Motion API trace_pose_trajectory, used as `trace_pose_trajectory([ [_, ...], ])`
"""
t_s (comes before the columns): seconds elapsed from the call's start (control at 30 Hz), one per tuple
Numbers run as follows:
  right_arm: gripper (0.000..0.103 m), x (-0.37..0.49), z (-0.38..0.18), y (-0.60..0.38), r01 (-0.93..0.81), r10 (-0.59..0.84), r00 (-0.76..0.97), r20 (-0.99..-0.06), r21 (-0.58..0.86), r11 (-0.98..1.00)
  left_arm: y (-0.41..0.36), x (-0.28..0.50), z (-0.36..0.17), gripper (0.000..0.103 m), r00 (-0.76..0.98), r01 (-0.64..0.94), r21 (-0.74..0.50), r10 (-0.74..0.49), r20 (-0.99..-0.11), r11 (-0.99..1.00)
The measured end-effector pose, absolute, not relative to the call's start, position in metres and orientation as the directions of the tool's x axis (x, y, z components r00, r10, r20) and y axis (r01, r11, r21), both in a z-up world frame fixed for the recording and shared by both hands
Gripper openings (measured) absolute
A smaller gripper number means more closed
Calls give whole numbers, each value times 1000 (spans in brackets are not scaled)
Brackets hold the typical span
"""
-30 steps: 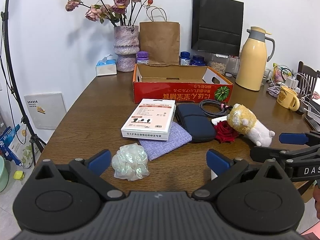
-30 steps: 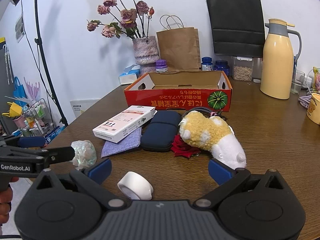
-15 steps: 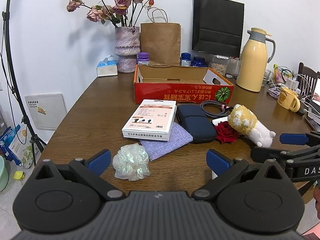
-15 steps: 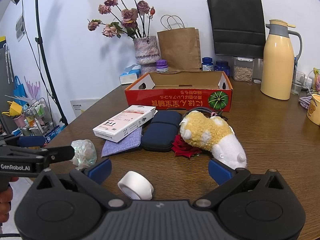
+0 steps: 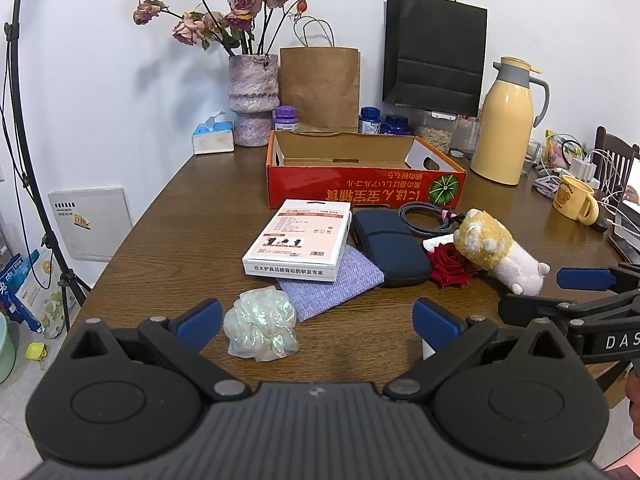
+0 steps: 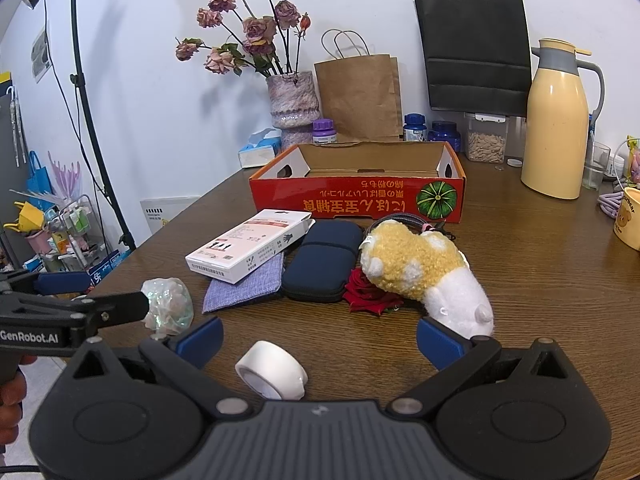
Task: Flip cup upright
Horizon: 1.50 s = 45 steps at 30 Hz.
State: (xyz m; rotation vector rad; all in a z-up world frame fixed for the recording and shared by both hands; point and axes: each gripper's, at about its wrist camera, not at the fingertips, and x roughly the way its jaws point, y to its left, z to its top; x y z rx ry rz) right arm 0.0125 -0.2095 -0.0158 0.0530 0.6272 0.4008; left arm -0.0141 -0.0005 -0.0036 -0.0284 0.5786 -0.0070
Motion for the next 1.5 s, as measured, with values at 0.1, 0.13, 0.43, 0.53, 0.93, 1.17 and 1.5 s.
trace_pose_trajectory([
  [0.1, 103, 12, -16, -209, -349, 381, 735, -560, 168, 922, -1, -15, -3, 103, 840, -2, -28, -13, -542, 1000],
  [0.13, 103, 12, -16, -210, -349, 381, 736, -560, 168, 922, -1, -15, -3, 103, 842, -1, -28, -14, -540, 1000],
  [0.43, 103, 12, -16, -209, -349, 380, 736, -560, 167, 922, -1, -16, -5, 103, 842, -5, -26, -10, -539, 1000],
  [0.53, 103, 12, -16, -209, -349, 380, 736, -560, 166, 922, -1, -16, -5, 103, 842, -6, -26, -9, -540, 1000],
  [0.93, 103, 12, -16, -208, -349, 379, 736, -560, 165, 922, -1, -15, -6, 103, 838, -6, -30, -12, -545, 1000],
  [1.17, 103, 12, -16, -209, -349, 379, 737, -560, 164, 922, -2, -15, -6, 103, 837, -5, -34, -15, -547, 999],
  [1.5, 103, 12, -16, -208, -350, 378, 736, -561, 163, 923, -2, -16, -6, 103, 837, 0, -44, -24, -546, 999],
])
